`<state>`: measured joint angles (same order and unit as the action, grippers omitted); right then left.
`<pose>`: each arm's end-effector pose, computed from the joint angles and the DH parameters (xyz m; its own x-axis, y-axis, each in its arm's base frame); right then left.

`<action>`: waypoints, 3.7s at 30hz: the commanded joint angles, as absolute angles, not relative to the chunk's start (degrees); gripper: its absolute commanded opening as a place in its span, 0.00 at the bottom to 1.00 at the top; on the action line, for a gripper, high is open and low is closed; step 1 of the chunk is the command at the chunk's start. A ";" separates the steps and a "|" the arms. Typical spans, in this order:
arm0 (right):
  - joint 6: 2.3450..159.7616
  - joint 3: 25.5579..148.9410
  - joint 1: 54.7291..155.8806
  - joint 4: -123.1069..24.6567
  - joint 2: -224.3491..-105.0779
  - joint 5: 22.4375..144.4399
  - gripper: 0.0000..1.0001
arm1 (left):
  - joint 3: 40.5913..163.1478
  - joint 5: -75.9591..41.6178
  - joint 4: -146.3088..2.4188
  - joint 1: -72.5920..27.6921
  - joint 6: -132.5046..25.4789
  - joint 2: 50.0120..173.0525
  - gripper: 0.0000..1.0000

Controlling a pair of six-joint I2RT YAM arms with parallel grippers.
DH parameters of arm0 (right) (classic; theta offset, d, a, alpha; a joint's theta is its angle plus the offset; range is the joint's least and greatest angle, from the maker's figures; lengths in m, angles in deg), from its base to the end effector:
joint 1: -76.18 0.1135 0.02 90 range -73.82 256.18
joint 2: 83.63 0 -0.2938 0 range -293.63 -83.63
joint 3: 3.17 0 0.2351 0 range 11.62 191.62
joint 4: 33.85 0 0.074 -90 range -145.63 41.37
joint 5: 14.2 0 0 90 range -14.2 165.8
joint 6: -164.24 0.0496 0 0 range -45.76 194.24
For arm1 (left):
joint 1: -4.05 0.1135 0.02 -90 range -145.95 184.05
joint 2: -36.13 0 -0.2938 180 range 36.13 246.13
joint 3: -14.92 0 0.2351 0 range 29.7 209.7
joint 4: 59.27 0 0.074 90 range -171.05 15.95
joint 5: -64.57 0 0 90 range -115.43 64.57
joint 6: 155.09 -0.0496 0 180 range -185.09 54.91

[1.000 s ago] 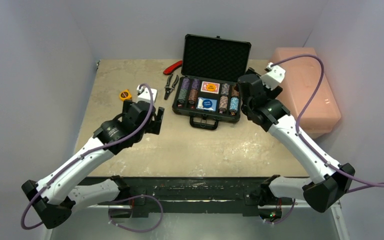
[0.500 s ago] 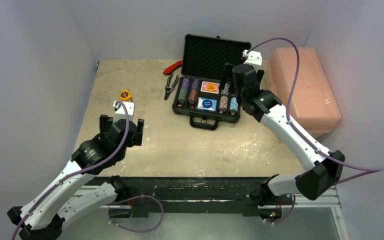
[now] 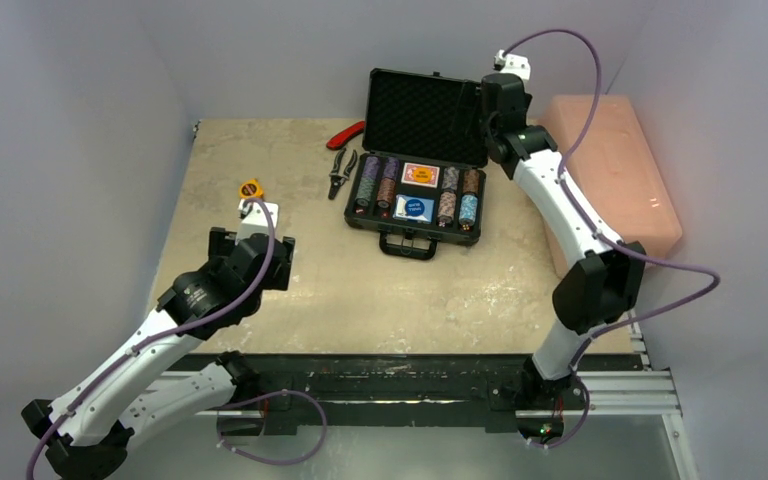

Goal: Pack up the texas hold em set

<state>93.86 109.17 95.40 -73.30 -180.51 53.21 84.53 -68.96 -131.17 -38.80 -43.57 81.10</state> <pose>0.3757 0.1108 0.4191 -0.3524 0.2055 -0.9130 0.1548 0.9750 0.1597 0.0969 -0.0433 0.3384 -0.5561 0.1531 -0.8169 -0.0576 0.9734 0.2216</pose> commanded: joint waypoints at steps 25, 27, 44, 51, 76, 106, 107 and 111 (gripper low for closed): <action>91.43 148.29 82.88 -79.81 -212.55 55.76 0.44 | 85.60 -69.73 -131.85 -38.62 -42.59 83.34 0.88; 91.14 149.93 82.44 -79.83 -214.40 56.60 0.42 | 85.64 -69.73 -131.86 -38.60 -42.53 83.54 0.87; 88.14 152.80 82.02 -76.39 -220.43 58.17 0.36 | 85.69 -70.65 -131.72 -38.58 -42.66 85.02 0.87; 87.38 153.44 81.97 -75.84 -222.34 58.59 0.32 | 85.82 -70.50 -131.20 -38.60 -43.02 86.19 0.87; 86.60 143.60 82.32 -72.44 -215.23 62.27 0.00 | 85.89 -70.17 -130.95 -38.58 -43.21 85.55 0.87; 86.49 103.85 89.37 -52.55 -189.40 58.25 0.00 | 86.08 -57.72 -123.23 -37.37 -47.06 86.59 0.87; 86.58 102.59 89.58 -52.10 -188.58 58.18 0.00 | 86.32 -57.49 -123.09 -37.23 -47.01 86.96 0.87; 87.15 96.33 90.66 -48.14 -184.91 58.07 0.00 | 87.14 -56.53 -122.89 -36.85 -46.59 88.40 0.87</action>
<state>84.63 100.45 87.31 -53.21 -190.24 55.18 84.57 -58.29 -125.31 -37.53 -46.11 87.28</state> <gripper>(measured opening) 0.037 0.870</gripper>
